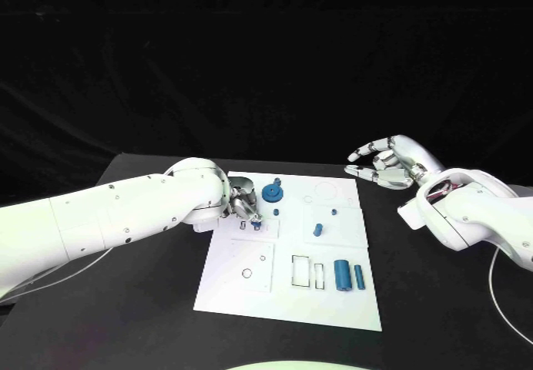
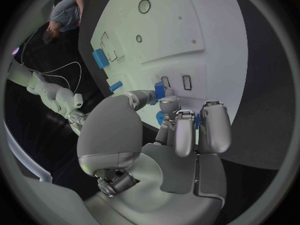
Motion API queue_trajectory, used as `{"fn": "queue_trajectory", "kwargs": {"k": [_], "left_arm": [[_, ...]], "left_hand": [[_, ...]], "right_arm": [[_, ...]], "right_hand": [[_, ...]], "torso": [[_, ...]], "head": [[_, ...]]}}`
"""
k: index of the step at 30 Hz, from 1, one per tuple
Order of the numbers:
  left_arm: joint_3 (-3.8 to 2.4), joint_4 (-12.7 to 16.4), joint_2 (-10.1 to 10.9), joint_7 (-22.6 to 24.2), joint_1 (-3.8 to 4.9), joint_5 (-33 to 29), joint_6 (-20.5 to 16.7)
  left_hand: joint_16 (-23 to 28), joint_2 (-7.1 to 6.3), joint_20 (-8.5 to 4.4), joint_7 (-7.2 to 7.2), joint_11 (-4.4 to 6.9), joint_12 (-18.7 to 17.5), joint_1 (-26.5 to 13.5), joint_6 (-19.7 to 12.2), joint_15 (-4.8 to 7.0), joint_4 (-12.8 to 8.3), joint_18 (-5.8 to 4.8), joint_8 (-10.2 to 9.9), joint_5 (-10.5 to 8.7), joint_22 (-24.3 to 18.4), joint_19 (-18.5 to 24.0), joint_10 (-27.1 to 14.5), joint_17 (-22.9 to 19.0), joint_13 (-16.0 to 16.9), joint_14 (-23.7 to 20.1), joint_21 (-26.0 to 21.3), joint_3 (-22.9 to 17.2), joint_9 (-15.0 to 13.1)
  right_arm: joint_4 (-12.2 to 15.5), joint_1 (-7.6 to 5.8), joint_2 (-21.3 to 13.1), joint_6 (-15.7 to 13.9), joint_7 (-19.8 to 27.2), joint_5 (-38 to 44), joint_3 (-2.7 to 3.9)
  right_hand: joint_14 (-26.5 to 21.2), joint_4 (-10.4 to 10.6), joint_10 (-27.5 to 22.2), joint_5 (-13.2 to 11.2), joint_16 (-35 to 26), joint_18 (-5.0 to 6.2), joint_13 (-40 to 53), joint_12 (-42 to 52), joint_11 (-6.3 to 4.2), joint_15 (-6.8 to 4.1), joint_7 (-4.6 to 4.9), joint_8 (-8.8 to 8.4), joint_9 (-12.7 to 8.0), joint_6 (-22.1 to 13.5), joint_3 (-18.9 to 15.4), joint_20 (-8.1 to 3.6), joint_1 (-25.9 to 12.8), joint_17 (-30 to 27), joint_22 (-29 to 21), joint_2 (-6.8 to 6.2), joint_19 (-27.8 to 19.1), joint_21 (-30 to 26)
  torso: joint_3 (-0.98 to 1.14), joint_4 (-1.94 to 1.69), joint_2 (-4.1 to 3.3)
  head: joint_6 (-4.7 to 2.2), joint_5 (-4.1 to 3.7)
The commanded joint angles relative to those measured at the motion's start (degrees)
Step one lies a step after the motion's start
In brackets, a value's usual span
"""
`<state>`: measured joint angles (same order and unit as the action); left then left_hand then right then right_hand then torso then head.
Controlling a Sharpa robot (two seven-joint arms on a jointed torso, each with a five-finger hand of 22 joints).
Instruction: Assemble the parts on the task board
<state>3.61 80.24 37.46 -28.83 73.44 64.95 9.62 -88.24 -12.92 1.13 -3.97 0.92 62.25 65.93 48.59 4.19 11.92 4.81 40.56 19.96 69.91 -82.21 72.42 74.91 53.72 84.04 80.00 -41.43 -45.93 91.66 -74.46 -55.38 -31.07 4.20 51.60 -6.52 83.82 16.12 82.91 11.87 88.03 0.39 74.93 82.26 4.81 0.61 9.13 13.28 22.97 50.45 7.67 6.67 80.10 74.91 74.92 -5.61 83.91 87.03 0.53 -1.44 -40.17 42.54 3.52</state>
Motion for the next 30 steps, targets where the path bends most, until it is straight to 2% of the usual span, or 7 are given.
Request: {"fn": "queue_trajectory", "kwargs": {"k": [1, 30], "left_arm": [[0.0, -0.07, -0.29, -0.28, -0.11, 1.55, 1.33], [0.07, -0.81, -0.69, -0.72, -0.69, 3.41, 3.13]], "left_hand": [[-0.38, 0.34, -0.15, 0.34, -0.03, 0.33, -0.39, 0.85, 0.26, -11.26, -0.88, 0.26, 0.45, 0.07, -0.18, 0.49, 13.36, 0.11, 5.39, 0.37, -11.01, 0.05], [-0.48, 0.21, -0.2, 0.44, 0.06, 0.63, -0.7, 1.06, 0.34, -11.33, -0.95, 0.35, 1.38, 0.46, -0.34, 0.8, 13.49, 0.49, 5.44, 0.57, -11.08, -0.21]], "right_arm": [[0.1, 0.06, 0.04, 0.19, 0.4, 0.33, 0.0], [0.14, 0.26, 0.04, 0.42, 0.59, 0.32, 0.0]], "right_hand": [[4.58, 0.38, -0.05, 0.26, -0.18, 0.57, 7.25, -0.36, -0.48, -0.4, -0.04, 0.37, 0.05, 0.24, 0.03, -0.33, -0.64, 7.88, 12.72, 0.02, 3.85, -0.36], [4.56, 0.42, -0.05, 0.32, -0.22, 0.59, 7.23, -0.38, -0.5, -0.42, -0.07, 0.45, 0.05, 0.25, -0.01, -0.35, -0.95, 7.81, 12.67, -0.01, 3.8, -0.45]], "torso": [[-0.01, -0.04, -0.02], [0.0, -0.07, -0.05]], "head": [[0.06, -0.04], [0.37, -0.03]]}}
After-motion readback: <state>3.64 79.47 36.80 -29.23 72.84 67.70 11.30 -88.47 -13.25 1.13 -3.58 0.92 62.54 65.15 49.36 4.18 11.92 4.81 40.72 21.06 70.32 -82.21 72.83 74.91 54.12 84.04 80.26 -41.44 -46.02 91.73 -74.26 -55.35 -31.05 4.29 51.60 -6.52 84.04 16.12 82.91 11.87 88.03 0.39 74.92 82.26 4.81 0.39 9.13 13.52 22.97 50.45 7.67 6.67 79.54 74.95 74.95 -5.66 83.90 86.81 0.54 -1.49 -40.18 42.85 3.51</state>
